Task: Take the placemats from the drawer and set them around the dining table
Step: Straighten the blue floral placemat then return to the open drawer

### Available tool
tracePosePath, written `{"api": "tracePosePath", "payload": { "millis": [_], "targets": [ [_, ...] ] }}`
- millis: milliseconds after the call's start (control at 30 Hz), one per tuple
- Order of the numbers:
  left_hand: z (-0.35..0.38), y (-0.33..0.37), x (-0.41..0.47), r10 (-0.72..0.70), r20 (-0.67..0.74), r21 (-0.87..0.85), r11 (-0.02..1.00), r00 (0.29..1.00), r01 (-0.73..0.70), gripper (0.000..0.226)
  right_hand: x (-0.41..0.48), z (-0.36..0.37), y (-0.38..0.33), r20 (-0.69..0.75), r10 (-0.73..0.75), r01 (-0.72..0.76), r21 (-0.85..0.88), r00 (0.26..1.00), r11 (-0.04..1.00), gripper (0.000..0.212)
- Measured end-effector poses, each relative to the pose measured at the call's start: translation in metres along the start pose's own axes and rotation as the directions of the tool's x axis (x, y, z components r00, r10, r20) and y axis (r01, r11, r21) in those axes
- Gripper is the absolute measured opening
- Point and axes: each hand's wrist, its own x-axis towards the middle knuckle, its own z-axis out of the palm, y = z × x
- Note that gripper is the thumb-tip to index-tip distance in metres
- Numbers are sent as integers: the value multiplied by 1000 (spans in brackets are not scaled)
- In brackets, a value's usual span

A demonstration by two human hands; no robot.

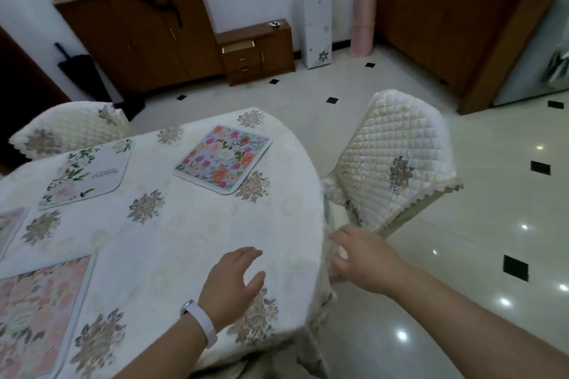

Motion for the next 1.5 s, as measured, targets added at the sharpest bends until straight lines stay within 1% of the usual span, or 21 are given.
{"api": "tracePosePath", "payload": {
  "millis": [67, 200, 300, 367, 533, 600, 667, 733, 833, 900, 967, 1100, 1200, 1333, 1433, 1500],
  "targets": [
    [9, 28, 10, -14, -18, -1, 1000, 1000, 14, 60, -6, -18, 27, -10, 6, -6, -21, 1000, 1000, 46],
    [27, 74, 28, 6, -24, -10, 1000, 1000, -6, 65, -17, -43, 77, -23, 62, -63, -40, 998, 997, 48],
    [38, 92, 40, 36, -5, 33, 999, 999, -36, 64, -14, -56, 104, -9, 81, -81, -45, 997, 996, 50],
    [40, 93, 48, 28, -7, 48, 998, 1000, -28, 64, -6, -60, 110, -1, 77, -77, -34, 997, 996, 51],
    [40, 73, 68, -78, -45, 5, 997, 996, 79, 68, 25, -55, 98, 51, 31, -30, -20, 998, 999, 48],
    [47, 60, 79, -131, -52, -24, 991, 990, 130, 70, 40, -52, 90, 92, 6, -1, -56, 996, 998, 48],
    [55, 50, 91, -177, -25, -62, 983, 984, 175, 71, 58, -52, 81, 123, -10, 24, -111, 992, 994, 47],
    [59, 41, 107, -217, 1, -105, 971, 976, 216, 65, 78, -56, 74, 155, -9, 31, -142, 988, 989, 46],
    [57, 26, 134, -235, -7, -136, 963, 972, 232, 59, 111, -67, 66, 168, -25, 56, -182, 986, 982, 46],
    [51, 16, 148, -251, -39, -165, 956, 967, 242, 53, 133, -72, 66, 150, -41, 71, -202, 988, 977, 44],
    [45, 8, 153, -285, -80, -203, 943, 955, 264, 48, 151, -73, 62, 147, -34, 62, -191, 989, 980, 46],
    [27, -9, 153, -336, -141, -255, 921, 931, 294, 47, 178, -69, 44, 192, -59, 95, -181, 980, 979, 50],
    [15, -20, 155, -377, -175, -291, 902, 910, 318, 45, 200, -65, 30, 187, -96, 131, -181, 978, 975, 50],
    [7, -29, 155, -446, -181, -314, 871, 876, 379, 45, 224, -58, 14, 188, -166, 201, -185, 968, 962, 48],
    [5, -38, 158, -482, -156, -338, 846, 862, 412, 45, 240, -54, 10, 215, -190, 231, -187, 958, 955, 46],
    [3, -44, 162, -520, -146, -388, 813, 842, 435, 44, 254, -50, 10, 247, -202, 249, -174, 948, 953, 47]
  ]
}}
